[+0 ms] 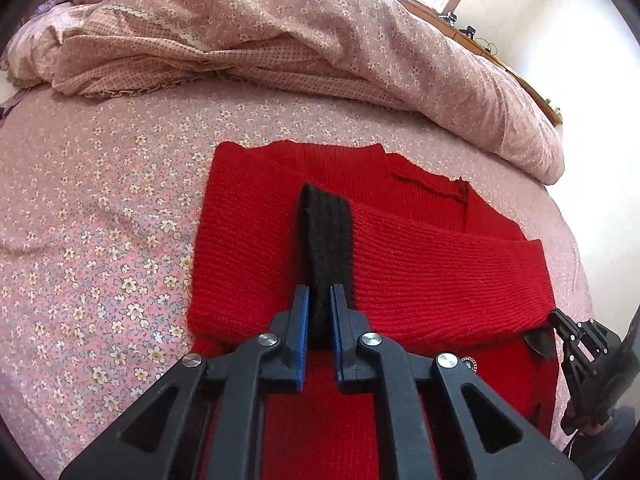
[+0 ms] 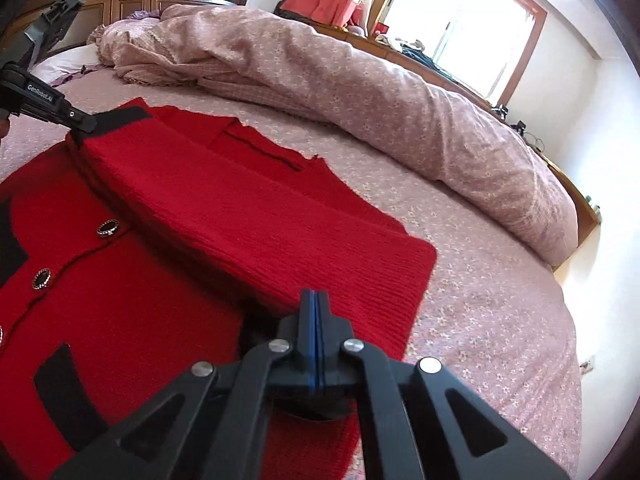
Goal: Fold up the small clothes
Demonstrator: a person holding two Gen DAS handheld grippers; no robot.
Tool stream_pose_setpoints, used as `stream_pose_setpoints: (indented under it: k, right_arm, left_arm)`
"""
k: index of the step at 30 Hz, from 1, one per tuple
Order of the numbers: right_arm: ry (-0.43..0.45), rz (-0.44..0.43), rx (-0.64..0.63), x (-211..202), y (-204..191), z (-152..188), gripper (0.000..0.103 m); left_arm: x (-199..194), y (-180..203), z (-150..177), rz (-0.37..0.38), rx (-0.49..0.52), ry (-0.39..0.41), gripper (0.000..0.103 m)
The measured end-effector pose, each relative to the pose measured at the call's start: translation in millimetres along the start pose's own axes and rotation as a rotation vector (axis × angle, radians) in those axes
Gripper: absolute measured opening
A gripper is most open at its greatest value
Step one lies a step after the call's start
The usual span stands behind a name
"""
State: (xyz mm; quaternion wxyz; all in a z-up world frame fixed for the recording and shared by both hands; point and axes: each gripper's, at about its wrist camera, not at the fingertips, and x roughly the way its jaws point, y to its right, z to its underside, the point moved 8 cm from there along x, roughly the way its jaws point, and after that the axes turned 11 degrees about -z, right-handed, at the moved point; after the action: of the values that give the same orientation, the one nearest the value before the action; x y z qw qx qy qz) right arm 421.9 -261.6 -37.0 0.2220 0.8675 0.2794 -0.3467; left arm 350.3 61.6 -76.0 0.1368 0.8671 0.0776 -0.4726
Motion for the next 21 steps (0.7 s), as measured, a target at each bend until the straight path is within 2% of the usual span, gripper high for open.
stream_pose_setpoints:
  k: [4, 6, 10, 14, 19, 21]
  right_arm:
    - [-0.012, -0.008, 0.029, 1.7, 2.5, 3.9, 0.0]
    - [-0.002, -0.027, 0.038, -0.3, 1.0, 1.0, 0.0]
    - [0.054, -0.13, 0.094, -8.4, -4.3, -11.8, 0.0]
    - [0.102, -0.197, 0.168, -12.2, -3.7, -20.4, 0.002]
    - [0.104, -0.248, 0.29, -2.0, 2.6, -16.9, 0.006]
    - [0.075, -0.223, 0.29, 4.8, 4.4, -12.5, 0.006]
  left_arm:
    - [9.2, -8.2, 2.8, -0.056, -0.002, -0.037, 0.006]
    - [8.1, -11.4, 1.2, -0.047, -0.022, -0.041, 0.006]
    - [-10.7, -22.4, -11.7, -0.038, -0.099, 0.03, 0.006]
    - [-22.6, -25.6, -21.5, -0.009, -0.148, 0.088, 0.008]
    - [-8.0, -17.7, -13.6, -0.033, -0.096, 0.048, 0.008]
    - [-0.9, -13.0, -9.0, -0.047, -0.062, 0.03, 0.008]
